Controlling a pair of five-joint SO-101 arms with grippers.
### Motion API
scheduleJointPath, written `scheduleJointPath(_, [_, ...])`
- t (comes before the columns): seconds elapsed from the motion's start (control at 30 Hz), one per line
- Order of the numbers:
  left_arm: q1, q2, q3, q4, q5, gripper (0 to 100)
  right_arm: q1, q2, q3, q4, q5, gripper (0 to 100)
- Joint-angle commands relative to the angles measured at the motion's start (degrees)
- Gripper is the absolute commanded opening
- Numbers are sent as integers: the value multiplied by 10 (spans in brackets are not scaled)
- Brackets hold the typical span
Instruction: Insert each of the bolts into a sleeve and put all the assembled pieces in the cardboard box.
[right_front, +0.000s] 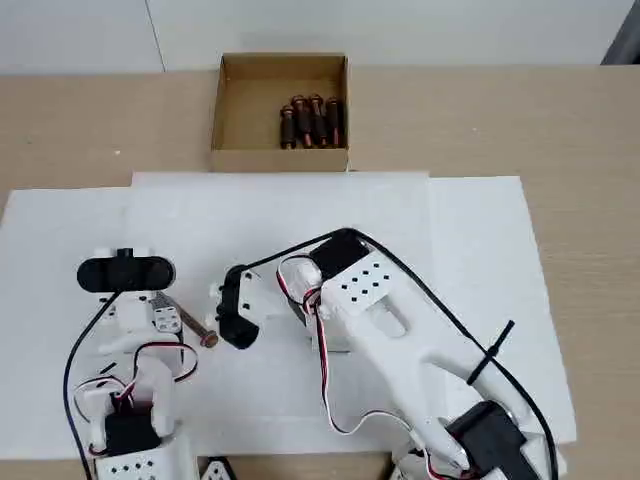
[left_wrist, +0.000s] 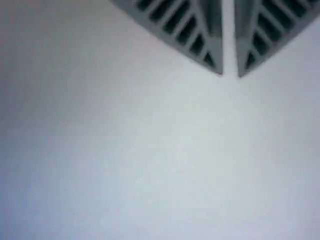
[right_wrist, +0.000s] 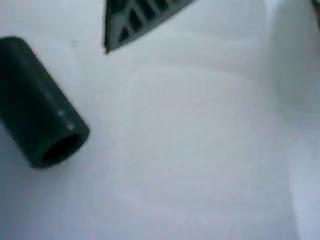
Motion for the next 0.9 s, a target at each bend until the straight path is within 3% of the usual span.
scheduleJointPath(0.0, [-2,-6,-2,-2,-2,6,-3,-15,9,-22,16,236])
scheduleJointPath(0.67, [-2,-6,-2,-2,-1,6,-13,-15,152,-180,46,233])
scheduleJointPath(0.87, [-2,-6,-2,-2,-1,6,-13,-10,164,-205,44,93])
